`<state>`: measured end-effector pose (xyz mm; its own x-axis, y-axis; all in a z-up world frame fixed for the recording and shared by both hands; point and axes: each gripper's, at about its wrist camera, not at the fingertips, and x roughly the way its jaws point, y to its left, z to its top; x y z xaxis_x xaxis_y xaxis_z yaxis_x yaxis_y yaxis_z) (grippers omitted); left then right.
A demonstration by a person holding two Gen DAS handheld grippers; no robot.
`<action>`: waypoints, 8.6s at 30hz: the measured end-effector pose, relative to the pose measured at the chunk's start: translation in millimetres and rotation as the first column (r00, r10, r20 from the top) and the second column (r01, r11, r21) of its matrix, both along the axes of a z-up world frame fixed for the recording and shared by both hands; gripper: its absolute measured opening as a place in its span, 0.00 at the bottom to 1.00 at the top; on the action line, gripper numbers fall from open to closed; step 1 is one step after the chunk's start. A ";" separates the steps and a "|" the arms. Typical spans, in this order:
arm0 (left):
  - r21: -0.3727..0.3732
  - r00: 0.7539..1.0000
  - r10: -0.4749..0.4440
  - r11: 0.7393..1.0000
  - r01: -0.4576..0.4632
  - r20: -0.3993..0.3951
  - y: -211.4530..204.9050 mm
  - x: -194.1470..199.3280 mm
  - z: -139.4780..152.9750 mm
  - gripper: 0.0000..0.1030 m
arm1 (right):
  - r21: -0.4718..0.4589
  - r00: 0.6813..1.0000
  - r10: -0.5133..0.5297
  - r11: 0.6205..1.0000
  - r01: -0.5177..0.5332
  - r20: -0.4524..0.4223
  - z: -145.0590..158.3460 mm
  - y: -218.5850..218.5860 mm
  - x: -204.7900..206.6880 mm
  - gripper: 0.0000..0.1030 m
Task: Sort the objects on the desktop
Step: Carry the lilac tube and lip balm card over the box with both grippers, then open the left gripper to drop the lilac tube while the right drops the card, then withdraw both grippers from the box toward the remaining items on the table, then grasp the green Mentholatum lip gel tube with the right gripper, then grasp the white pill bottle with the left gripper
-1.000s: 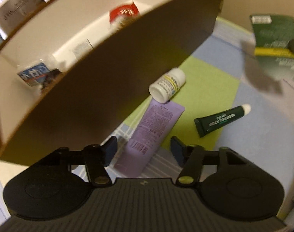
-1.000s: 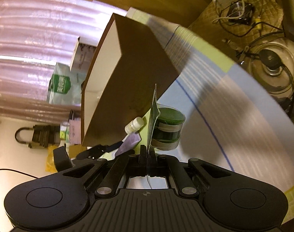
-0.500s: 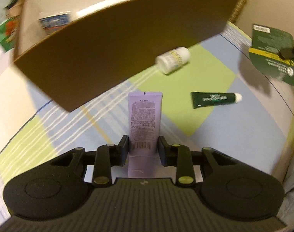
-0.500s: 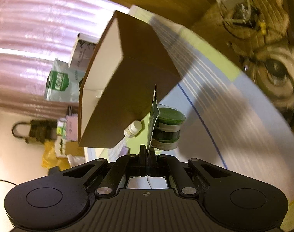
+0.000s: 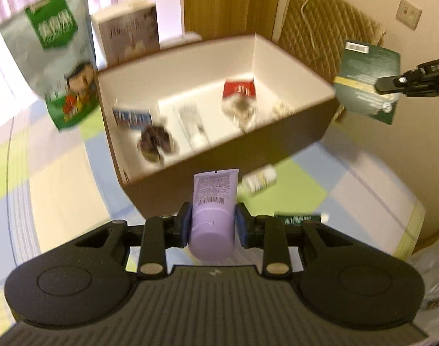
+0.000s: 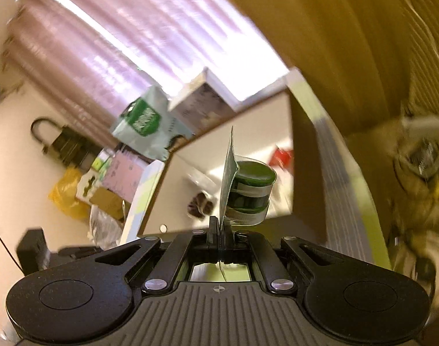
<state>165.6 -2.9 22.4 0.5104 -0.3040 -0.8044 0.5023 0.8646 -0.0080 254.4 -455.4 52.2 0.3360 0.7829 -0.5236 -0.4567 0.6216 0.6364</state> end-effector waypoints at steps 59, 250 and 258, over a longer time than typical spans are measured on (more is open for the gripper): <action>0.275 0.944 -0.127 0.937 0.214 -0.304 -31.7 150.8 -44.9 0.26 | -0.429 0.866 0.497 0.770 -0.472 -0.061 -60.2 153.8 93.9 0.02; 0.046 0.949 0.307 0.952 -0.304 -0.069 -60.8 -33.2 -124.0 0.41 | -0.635 0.984 0.150 0.771 -0.052 0.101 -133.9 25.1 -74.1 0.18; 0.040 0.951 0.300 0.954 -0.298 -0.071 -56.1 -34.9 -126.8 0.53 | -0.642 0.985 0.143 0.765 -0.046 0.099 -133.9 36.3 -67.2 0.18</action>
